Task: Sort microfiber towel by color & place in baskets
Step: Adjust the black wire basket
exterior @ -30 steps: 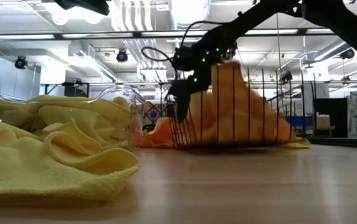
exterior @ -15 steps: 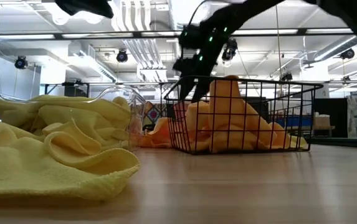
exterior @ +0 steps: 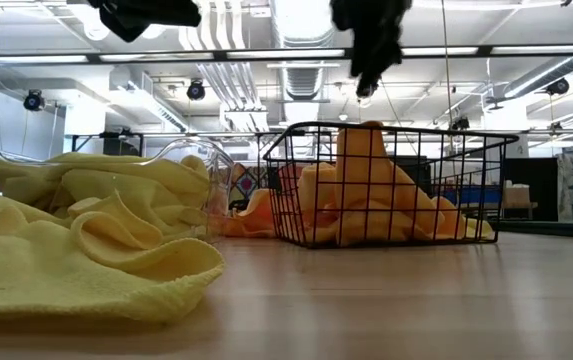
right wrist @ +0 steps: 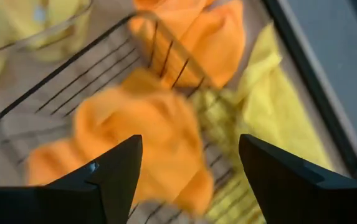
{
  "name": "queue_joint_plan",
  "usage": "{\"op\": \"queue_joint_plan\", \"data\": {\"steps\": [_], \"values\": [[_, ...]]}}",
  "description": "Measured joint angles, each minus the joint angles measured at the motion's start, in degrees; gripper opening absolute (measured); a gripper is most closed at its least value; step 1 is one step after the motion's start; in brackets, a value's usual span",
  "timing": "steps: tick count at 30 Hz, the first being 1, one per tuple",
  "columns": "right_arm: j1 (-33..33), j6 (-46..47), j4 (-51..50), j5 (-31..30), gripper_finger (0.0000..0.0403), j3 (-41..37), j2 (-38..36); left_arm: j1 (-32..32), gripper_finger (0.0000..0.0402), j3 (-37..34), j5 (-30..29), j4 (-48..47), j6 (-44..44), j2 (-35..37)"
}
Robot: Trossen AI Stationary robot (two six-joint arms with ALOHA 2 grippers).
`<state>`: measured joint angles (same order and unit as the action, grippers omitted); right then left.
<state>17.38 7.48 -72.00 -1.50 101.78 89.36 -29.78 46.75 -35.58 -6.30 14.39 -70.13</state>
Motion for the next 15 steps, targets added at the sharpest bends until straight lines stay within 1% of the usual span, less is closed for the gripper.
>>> {"op": "queue_joint_plan", "data": {"steps": [2, 6, 8, 15], "values": [[-1.82, 4.08, -4.14, -2.06, 0.0253, -0.17, -1.9, 0.0, 0.0038, -0.87, -0.01, 1.22, 0.21, 0.0], [-5.04, 10.77, -11.76, -11.84, 0.0239, -2.09, -5.24, 0.0, 0.0038, -2.21, -0.03, 2.69, 0.26, 0.0], [-5.76, 14.1, -13.31, -14.76, 0.0232, -4.29, -6.87, 0.0, 0.0038, -2.31, -0.02, 3.13, 0.26, 0.0], [-5.6, 20.73, -13.26, -15.05, 0.0207, -16.59, -13.22, 0.0, 0.0038, -2.31, -0.02, 3.29, 0.26, 0.0]]}}
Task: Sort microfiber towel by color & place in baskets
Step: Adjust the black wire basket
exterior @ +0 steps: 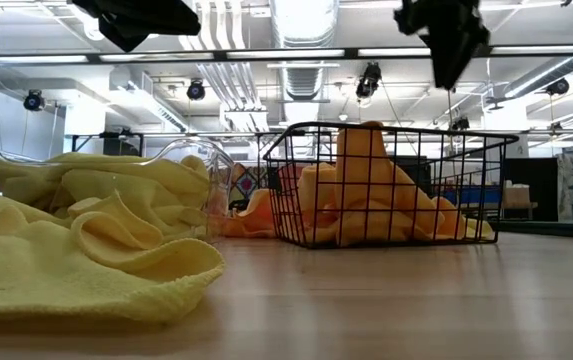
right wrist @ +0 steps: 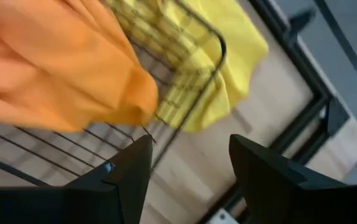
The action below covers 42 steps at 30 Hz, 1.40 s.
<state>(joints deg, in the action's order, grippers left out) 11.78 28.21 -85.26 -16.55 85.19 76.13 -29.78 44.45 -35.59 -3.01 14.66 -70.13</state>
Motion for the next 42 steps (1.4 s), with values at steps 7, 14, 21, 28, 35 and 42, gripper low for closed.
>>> {"op": "queue_joint_plan", "data": {"steps": [7, 14, 21, 28, 35, 42], "values": [[0.08, 6.1, 0.79, 0.01, 0.0191, -11.79, -4.95, 0.0, 0.0038, 0.0, 0.0, 0.02, 0.0, 0.0], [0.08, 9.56, 5.66, 0.42, 0.0178, -21.7, -9.23, 0.0, 0.0038, 0.0, 0.0, 0.0, 0.25, 0.0], [-0.3, 12.46, 11.5, 2.0, 0.0166, -28.97, -11.27, 0.0, 0.0038, 0.0, 0.0, 0.03, 0.87, 0.0], [-2.41, 12.28, 19.03, 4.37, 0.0148, -32.3, -11.08, 0.07, 0.0038, 0.06, 0.0, 0.66, 0.87, 0.0], [-6.4, 14.89, 19.59, 9.28, 0.0127, -31.01, -11.12, 0.15, 0.0038, 0.52, 0.0, 0.68, 0.87, 0.04], [-12.14, 18.9, 20.14, 10.96, 0.0113, -29.27, -10.75, 0.74, 0.0038, 0.52, -1.3, 0.68, 0.86, 0.04]]}}
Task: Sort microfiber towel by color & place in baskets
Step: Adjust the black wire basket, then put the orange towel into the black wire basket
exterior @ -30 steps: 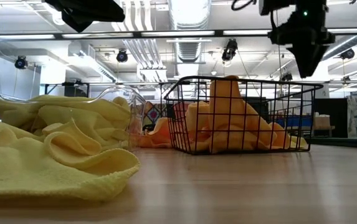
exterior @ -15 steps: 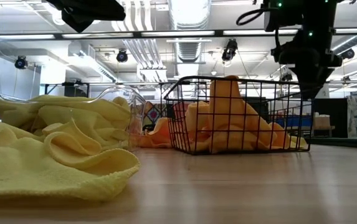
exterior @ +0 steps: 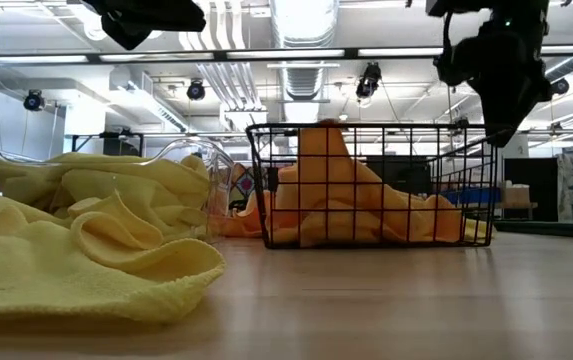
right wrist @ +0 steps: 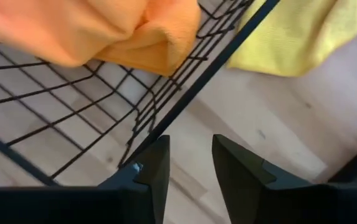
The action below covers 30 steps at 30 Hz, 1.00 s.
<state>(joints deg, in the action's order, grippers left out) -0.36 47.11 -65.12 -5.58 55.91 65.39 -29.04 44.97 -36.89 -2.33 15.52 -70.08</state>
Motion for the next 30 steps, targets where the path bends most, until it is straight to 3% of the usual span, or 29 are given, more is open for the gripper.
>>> {"op": "queue_joint_plan", "data": {"steps": [9, 18, 20, 26, 30], "values": [[-1.79, 3.38, -10.08, -4.16, 0.0096, 5.22, -0.12, 3.77, 0.0038, 2.14, 0.77, -1.08, -3.35, 1.23], [-1.79, -0.11, -10.36, -11.48, 0.0084, 11.2, -0.12, 17.66, 0.0038, 7.66, 12.01, -9.77, -16.11, 1.73], [-1.79, -0.7, -10.13, -12.22, 0.0084, 11.29, -0.11, 22.59, 0.0038, 7.89, 16.0, -10.42, -17.98, 1.73], [-1.77, -1.29, -9.06, -12.52, 0.009, 10.61, -0.11, 39.49, 0.0038, 7.88, 35.39, -10.21, -19.46, 0.85], [-1.77, -1.29, -8.91, -12.52, 0.0089, 10.37, -0.11, 48.38, 0.0038, 7.88, 41.12, -10.3, -19.58, -1.17]]}}
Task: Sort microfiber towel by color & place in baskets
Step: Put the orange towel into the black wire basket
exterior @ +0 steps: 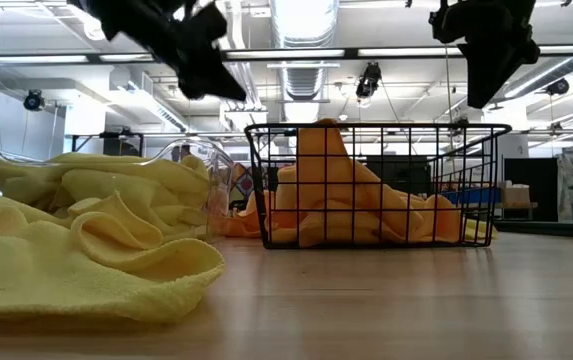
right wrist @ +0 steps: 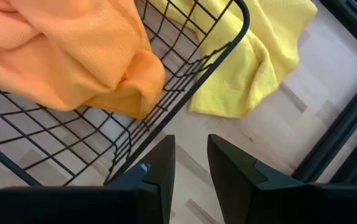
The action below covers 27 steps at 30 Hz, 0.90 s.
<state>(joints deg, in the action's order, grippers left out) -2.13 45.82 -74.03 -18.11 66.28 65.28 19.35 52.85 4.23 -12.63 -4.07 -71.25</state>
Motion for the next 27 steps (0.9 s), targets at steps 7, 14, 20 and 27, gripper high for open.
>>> {"op": "queue_joint_plan", "data": {"steps": [7, 14, 20, 27], "values": [[0.0, -0.23, 0.55, -0.04, 0.0082, -0.02, 0.0, 10.35, 0.0038, 0.01, 13.27, -0.07, -5.28, -5.56], [0.0, -2.5, 3.94, -1.63, 0.009, -0.04, 0.11, 14.86, 0.0038, 0.69, 16.33, 0.41, -7.2, -11.73], [0.0, -4.15, 7.17, -2.06, 0.0087, -0.07, 0.13, 15.31, 0.0038, 7.49, 16.24, -3.72, -5.66, -19.57], [-0.48, -4.36, 7.66, -1.58, 0.0083, -0.07, 0.13, 17.18, 0.0039, 14.91, 15.84, -11.91, -5.04, -26.19]]}}
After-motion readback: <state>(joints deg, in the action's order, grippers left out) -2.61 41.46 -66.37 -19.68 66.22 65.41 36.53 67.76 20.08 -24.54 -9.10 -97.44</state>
